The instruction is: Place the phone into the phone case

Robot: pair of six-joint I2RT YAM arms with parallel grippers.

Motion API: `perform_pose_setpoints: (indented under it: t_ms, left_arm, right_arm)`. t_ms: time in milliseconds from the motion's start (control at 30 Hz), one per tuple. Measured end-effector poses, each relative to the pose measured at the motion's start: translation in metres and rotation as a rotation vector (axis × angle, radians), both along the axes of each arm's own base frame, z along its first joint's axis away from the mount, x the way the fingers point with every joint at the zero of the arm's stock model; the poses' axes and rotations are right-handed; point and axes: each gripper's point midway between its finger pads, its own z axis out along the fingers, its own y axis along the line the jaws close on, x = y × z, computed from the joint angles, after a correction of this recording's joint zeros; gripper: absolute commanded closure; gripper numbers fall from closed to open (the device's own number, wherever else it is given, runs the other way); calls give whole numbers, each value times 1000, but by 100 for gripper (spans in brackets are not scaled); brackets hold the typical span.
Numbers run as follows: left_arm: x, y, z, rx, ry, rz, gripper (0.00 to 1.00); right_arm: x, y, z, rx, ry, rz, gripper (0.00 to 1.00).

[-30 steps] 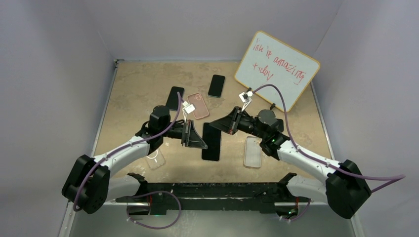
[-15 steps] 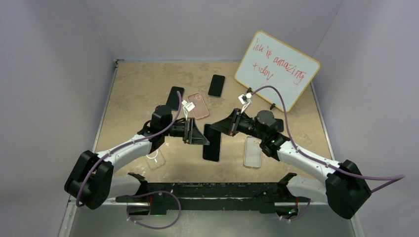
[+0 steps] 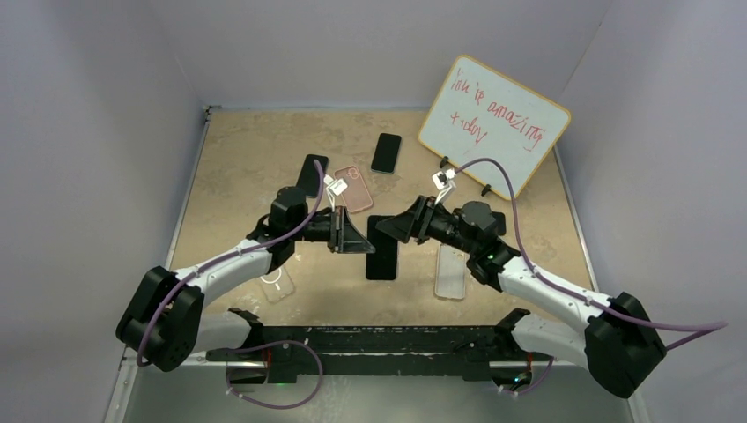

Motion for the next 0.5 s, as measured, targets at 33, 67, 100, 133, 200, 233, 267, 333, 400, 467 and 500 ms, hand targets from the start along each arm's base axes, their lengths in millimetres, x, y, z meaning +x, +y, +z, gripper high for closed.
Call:
perform_pose_setpoints:
  t_ms: [33, 67, 100, 133, 200, 233, 267, 333, 400, 467, 500]
  left_arm:
    - [2, 0, 0, 1, -2, 10, 100]
    - [4, -1, 0, 1, 2, 22, 100]
    - [6, -1, 1, 0, 6, 37, 100]
    - [9, -1, 1, 0, 6, 51, 100]
    - [14, -2, 2, -5, 12, 76, 100]
    - [17, -2, 3, -11, 13, 88, 100]
    - [20, -3, 5, -18, 14, 99, 100]
    - [24, -4, 7, -33, 19, 116, 100]
    - [26, -5, 7, -44, 29, 124, 100]
    - [27, -6, 7, -50, 44, 124, 100]
    - [27, -6, 7, -54, 46, 124, 100]
  right_arm:
    - [-2, -2, -1, 1, 0, -4, 21]
    - [-5, -4, -2, 2, 1, -6, 20]
    - [-8, -7, -5, 3, 3, -7, 20]
    - [-12, -9, -7, 3, 7, -5, 20]
    - [-17, -12, -15, -3, 22, -5, 23]
    - [-19, -13, -19, -7, 30, -5, 26]
    - [-20, -14, -23, -11, 40, -4, 33]
    - [-22, -15, -30, -20, 58, -4, 48]
    - [-23, -16, -34, -24, 68, -3, 65]
    - [-23, -18, -41, -35, 81, -11, 85]
    - [-22, -19, -44, -40, 88, -18, 93]
